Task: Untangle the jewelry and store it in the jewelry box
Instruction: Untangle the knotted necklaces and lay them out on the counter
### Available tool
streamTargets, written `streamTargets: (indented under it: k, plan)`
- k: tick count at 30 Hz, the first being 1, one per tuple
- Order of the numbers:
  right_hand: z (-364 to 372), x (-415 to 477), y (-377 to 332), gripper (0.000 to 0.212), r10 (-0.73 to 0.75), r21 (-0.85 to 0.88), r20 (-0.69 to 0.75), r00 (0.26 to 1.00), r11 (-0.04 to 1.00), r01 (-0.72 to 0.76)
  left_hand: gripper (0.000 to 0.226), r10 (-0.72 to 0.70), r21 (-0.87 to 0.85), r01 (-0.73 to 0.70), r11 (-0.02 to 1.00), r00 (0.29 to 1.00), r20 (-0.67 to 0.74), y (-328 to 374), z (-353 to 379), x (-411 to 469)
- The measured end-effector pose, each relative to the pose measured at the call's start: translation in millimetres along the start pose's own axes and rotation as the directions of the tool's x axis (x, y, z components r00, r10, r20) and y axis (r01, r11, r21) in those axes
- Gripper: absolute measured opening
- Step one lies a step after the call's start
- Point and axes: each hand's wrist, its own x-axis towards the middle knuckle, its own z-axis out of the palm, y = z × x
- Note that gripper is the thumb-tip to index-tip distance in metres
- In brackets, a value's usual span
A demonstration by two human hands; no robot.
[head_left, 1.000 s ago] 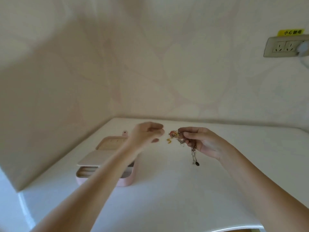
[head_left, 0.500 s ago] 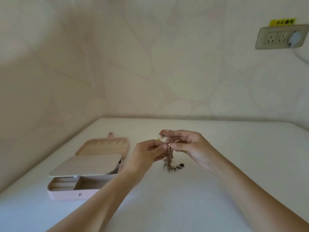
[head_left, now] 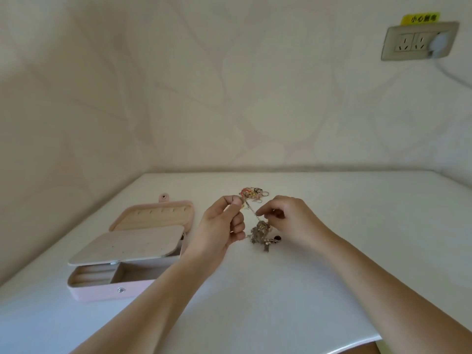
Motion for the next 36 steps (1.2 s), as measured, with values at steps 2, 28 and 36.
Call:
streamTargets:
  k: [2, 28, 36]
  plan:
    - [-1, 2, 6, 0.03, 0.002, -0.146, -0.023, 1.0, 0.989, -0.005, 0.014, 0.024, 0.005, -0.024, 1.0, 0.999, 0.032, 3, -3, -1]
    - [7, -7, -18, 0.038, -0.011, 0.734, 0.323, 0.946, 0.634, -0.243, 0.043, 0.004, -0.05, 0.017, 0.999, 0.921, 0.389, 31, -1, -11]
    - [7, -11, -23, 0.048, -0.058, 0.655, 0.329, 0.943, 0.733, -0.184, 0.046, 0.044, 0.025, -0.06, 0.998, 0.911, 0.41, 35, -2, -14]
